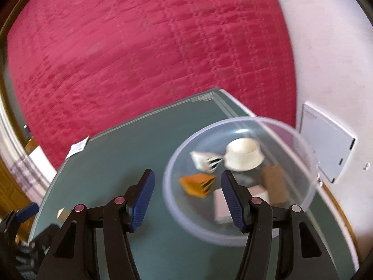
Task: Organize rigid objects
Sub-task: 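Move both grippers back toward the remaining blocks on the table, then grasp the orange rectangular block with the left gripper, then grasp the blue block with the right gripper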
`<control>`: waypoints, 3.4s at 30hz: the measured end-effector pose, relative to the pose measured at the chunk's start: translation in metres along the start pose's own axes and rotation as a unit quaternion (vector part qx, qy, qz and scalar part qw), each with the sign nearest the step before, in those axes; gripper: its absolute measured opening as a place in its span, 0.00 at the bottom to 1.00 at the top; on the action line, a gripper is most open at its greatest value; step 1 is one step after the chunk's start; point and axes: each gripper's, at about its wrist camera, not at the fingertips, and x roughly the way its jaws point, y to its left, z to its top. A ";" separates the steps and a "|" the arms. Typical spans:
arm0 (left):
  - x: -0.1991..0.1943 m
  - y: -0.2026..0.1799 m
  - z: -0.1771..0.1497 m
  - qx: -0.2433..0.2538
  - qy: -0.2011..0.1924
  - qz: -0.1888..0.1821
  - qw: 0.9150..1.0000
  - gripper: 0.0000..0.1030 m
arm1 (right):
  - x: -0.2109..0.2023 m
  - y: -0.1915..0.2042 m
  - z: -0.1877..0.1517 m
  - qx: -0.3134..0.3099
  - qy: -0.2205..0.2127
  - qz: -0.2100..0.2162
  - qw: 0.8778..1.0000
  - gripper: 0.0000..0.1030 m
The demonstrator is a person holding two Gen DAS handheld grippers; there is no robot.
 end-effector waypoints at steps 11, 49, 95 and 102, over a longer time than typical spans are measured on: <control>-0.016 0.076 -0.022 -0.069 0.001 0.069 0.995 0.99 | 0.000 0.050 -0.038 -0.062 0.059 0.071 0.994 0.59; 0.034 0.132 -0.082 -0.085 0.131 0.125 0.980 0.99 | -0.004 0.115 -0.112 -0.189 0.138 0.137 0.963 0.59; 0.000 0.152 -0.086 -0.118 0.056 0.049 0.990 0.35 | 0.039 0.228 -0.142 -0.311 0.211 0.212 0.902 0.58; 0.000 0.152 -0.089 -0.120 0.061 0.046 0.990 0.35 | 0.041 0.243 -0.149 -0.341 0.194 0.208 0.896 0.46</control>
